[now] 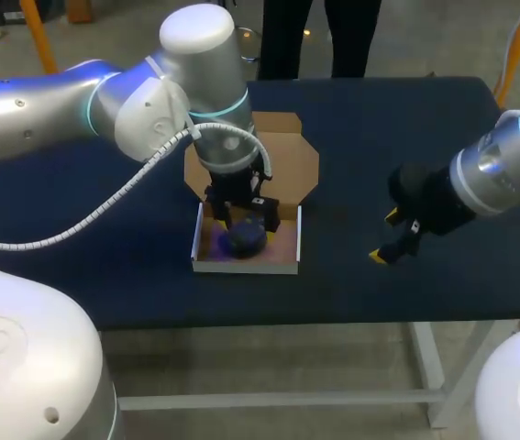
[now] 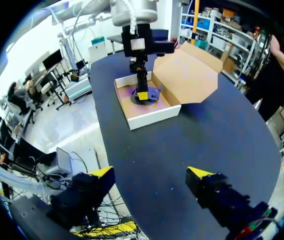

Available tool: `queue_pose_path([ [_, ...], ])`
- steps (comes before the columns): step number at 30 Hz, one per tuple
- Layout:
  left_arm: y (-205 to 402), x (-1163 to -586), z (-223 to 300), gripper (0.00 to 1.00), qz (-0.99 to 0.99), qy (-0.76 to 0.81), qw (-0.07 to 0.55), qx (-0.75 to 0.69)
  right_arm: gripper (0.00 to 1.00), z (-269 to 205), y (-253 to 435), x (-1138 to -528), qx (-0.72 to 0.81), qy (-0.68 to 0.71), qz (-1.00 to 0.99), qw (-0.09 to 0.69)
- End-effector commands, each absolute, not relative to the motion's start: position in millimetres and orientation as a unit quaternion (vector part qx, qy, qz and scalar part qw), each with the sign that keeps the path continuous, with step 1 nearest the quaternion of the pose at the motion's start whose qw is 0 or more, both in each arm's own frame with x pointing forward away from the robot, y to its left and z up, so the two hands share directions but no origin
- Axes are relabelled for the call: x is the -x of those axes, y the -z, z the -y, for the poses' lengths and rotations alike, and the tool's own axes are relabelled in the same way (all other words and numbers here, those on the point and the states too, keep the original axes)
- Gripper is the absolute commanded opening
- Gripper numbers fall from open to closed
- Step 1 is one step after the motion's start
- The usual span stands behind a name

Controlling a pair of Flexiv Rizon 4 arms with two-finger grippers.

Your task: Assemble the packaging by folding the flat box into shape, placing the metal phone stand inside, and closing the box properly

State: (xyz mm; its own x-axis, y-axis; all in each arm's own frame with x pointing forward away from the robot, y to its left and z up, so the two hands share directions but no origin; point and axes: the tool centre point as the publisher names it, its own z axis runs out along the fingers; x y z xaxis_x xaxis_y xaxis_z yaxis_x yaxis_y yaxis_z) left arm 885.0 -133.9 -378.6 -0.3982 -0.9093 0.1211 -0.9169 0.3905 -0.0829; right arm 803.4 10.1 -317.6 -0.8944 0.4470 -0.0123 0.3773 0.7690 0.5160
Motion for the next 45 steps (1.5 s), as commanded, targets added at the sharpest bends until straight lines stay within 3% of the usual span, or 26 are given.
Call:
queue_pose_path([
  [1,378.2,-885.1,134.6,1.0,0.833,-0.066,0.026,-0.548,1.0,-13.1,322.5,-802.3,-0.235,-0.246,-0.932,0.124],
  [45,398.1,-836.7,129.7,1.0,0.749,-0.008,0.022,-0.662,1.0,-13.1,322.5,-802.3,-0.235,-0.246,-0.932,0.124],
])
